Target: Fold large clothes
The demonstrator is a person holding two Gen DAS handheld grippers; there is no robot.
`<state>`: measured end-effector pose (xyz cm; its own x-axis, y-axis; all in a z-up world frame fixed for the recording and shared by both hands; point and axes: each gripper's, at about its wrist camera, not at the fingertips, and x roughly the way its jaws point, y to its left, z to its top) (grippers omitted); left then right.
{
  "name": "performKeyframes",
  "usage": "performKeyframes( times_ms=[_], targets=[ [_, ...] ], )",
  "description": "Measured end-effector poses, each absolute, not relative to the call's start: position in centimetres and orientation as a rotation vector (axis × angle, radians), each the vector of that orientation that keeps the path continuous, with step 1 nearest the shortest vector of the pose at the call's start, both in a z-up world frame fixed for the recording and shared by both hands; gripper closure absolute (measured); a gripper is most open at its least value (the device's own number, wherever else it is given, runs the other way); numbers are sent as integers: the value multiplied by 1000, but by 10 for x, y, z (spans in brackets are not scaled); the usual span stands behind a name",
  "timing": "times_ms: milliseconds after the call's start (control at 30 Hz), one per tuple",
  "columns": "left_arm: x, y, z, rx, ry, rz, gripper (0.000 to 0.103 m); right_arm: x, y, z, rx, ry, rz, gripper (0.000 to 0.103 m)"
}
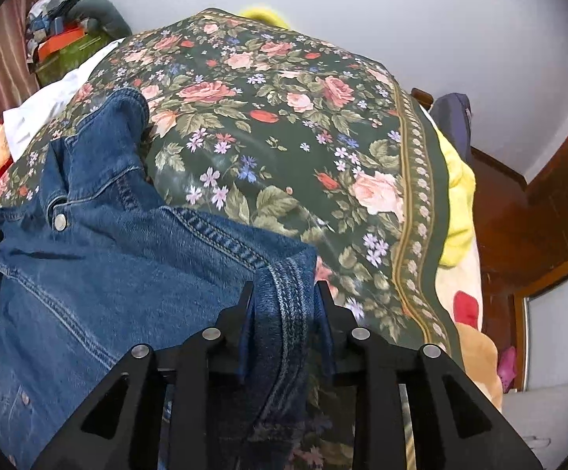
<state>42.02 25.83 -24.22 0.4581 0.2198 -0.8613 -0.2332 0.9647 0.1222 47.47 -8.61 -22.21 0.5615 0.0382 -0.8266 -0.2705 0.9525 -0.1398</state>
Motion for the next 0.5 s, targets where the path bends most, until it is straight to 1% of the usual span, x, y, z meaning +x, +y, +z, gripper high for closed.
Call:
performKeyframes(
  times_ms=[267, 400, 500],
  targets=[
    [389, 227, -190, 89, 1005, 238, 50, 438, -89, -200, -347, 940, 128, 79],
    [364, 214, -159, 101, 957, 210, 40, 420, -101, -191, -413, 940, 33, 79],
    [346, 210, -138, 61, 924, 190, 36, 406, -122, -182, -375, 959, -4, 79]
  ],
)
